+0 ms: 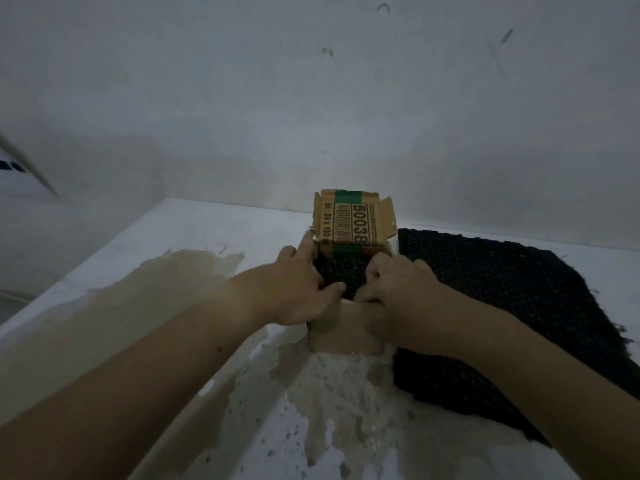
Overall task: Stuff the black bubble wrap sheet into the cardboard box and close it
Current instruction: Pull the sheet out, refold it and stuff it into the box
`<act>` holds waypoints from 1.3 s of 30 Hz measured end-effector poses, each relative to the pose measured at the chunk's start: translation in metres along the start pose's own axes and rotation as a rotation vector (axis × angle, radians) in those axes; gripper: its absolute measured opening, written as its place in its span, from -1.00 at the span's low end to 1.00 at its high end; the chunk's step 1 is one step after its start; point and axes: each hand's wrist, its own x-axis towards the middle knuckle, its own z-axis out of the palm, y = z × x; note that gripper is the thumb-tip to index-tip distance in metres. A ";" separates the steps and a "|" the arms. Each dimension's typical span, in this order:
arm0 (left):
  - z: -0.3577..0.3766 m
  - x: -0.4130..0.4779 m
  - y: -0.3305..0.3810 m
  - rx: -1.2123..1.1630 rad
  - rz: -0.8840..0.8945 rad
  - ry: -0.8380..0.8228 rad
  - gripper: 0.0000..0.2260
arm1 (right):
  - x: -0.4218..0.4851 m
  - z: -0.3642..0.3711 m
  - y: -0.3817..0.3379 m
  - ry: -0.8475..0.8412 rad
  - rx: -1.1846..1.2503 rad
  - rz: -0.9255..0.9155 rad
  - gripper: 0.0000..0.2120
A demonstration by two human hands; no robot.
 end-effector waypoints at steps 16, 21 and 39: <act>0.013 -0.009 -0.011 0.196 0.240 0.397 -0.44 | -0.025 -0.032 0.010 0.046 -0.105 0.034 -0.78; 0.015 -0.009 -0.013 0.271 0.268 0.487 -0.38 | -0.016 -0.019 0.005 -0.087 -0.264 0.020 -0.77; -0.005 0.025 0.010 0.205 0.076 0.055 -0.12 | 0.034 -0.032 0.036 -0.352 0.017 0.229 -0.23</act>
